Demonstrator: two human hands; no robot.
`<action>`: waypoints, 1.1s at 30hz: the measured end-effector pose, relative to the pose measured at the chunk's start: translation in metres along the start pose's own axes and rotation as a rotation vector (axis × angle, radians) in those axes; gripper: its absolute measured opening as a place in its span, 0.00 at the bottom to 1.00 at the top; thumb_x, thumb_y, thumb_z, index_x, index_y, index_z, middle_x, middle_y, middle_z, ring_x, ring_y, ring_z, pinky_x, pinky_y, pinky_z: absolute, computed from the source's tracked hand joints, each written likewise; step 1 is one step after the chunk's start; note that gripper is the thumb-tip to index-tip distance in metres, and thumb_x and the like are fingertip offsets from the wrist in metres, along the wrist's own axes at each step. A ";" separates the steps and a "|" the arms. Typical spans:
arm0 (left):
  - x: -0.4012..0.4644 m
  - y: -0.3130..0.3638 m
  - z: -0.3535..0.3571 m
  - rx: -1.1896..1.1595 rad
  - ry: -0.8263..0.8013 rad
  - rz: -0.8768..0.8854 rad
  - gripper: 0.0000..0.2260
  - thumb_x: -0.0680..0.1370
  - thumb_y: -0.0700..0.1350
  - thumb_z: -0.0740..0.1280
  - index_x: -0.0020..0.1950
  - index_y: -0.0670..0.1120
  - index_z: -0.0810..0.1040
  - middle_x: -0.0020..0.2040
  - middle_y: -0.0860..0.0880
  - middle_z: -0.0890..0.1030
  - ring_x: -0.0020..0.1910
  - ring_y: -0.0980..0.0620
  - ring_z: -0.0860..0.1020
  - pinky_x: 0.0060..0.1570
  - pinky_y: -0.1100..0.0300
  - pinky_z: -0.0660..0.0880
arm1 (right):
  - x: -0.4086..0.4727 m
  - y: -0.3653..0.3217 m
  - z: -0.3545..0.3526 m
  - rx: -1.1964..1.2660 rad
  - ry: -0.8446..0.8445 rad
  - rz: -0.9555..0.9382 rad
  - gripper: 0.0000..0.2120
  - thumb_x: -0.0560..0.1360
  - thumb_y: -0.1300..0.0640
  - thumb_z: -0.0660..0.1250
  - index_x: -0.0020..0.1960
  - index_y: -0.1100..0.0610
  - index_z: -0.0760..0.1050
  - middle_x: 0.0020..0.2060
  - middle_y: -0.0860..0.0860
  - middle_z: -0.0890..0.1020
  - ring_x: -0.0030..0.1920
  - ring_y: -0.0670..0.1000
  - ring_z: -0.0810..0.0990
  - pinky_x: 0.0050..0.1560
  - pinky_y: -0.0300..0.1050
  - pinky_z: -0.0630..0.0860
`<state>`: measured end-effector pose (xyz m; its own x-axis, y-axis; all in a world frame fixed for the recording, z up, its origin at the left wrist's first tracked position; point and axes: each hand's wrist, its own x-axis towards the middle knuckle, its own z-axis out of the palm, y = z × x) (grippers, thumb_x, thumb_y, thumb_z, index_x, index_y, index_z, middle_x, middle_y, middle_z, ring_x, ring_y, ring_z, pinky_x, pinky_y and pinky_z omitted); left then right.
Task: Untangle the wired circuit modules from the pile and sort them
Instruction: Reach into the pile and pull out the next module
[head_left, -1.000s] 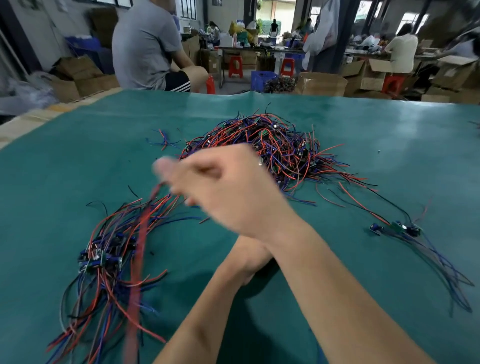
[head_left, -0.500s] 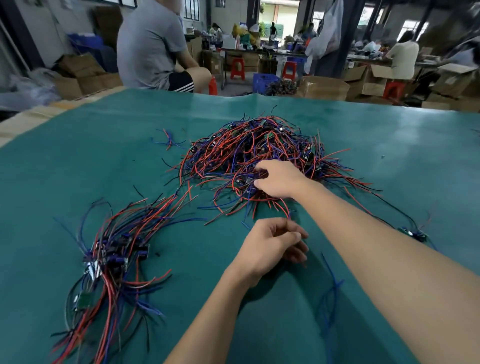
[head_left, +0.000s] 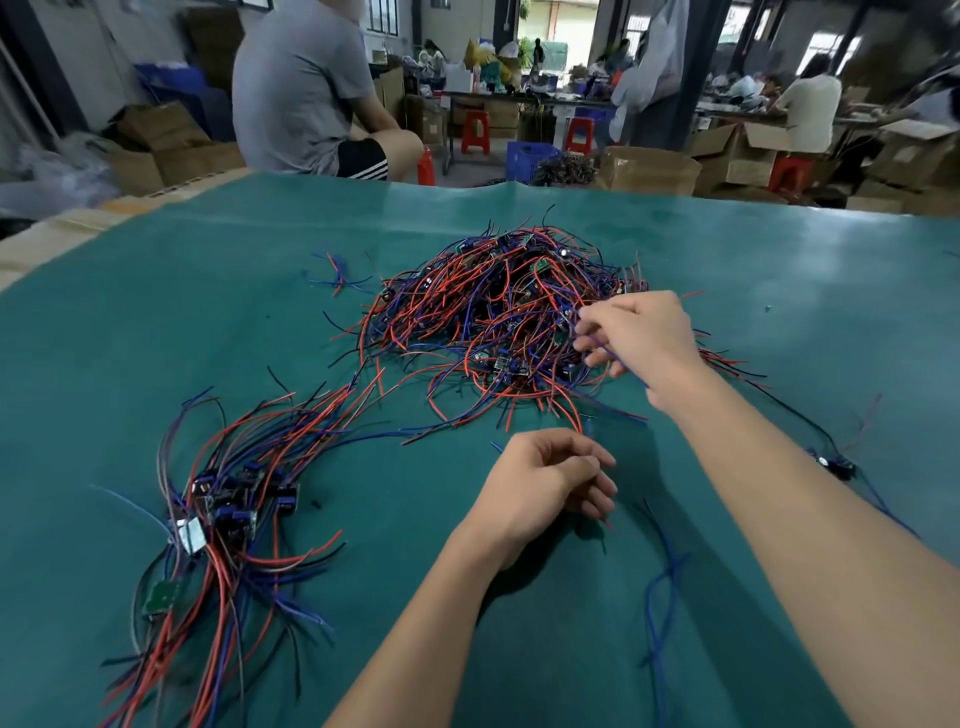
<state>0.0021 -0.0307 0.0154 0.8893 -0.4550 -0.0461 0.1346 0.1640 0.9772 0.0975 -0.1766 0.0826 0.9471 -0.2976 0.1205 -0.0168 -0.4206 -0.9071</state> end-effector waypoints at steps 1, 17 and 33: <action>0.000 0.000 0.000 -0.007 0.008 -0.003 0.08 0.81 0.30 0.59 0.51 0.36 0.78 0.37 0.42 0.80 0.30 0.52 0.79 0.33 0.64 0.76 | -0.003 0.002 -0.007 0.056 -0.026 0.009 0.10 0.74 0.54 0.71 0.36 0.56 0.82 0.34 0.55 0.87 0.26 0.48 0.81 0.23 0.36 0.68; 0.005 0.001 -0.009 -0.126 0.413 0.167 0.07 0.78 0.30 0.62 0.45 0.39 0.76 0.35 0.43 0.79 0.25 0.53 0.76 0.20 0.65 0.67 | -0.097 0.055 -0.070 0.451 -0.163 0.140 0.07 0.75 0.66 0.71 0.52 0.58 0.78 0.38 0.61 0.86 0.24 0.49 0.74 0.24 0.39 0.70; 0.005 -0.004 -0.010 0.196 0.279 0.170 0.10 0.78 0.50 0.68 0.45 0.45 0.82 0.35 0.50 0.82 0.30 0.53 0.76 0.36 0.59 0.72 | -0.121 0.048 -0.030 0.330 -0.638 0.006 0.10 0.74 0.60 0.74 0.54 0.59 0.80 0.41 0.58 0.87 0.36 0.51 0.82 0.33 0.40 0.73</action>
<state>0.0103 -0.0253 0.0092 0.9802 -0.1759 0.0915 -0.0869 0.0340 0.9956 -0.0272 -0.1869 0.0366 0.9517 0.3024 -0.0531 -0.0207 -0.1094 -0.9938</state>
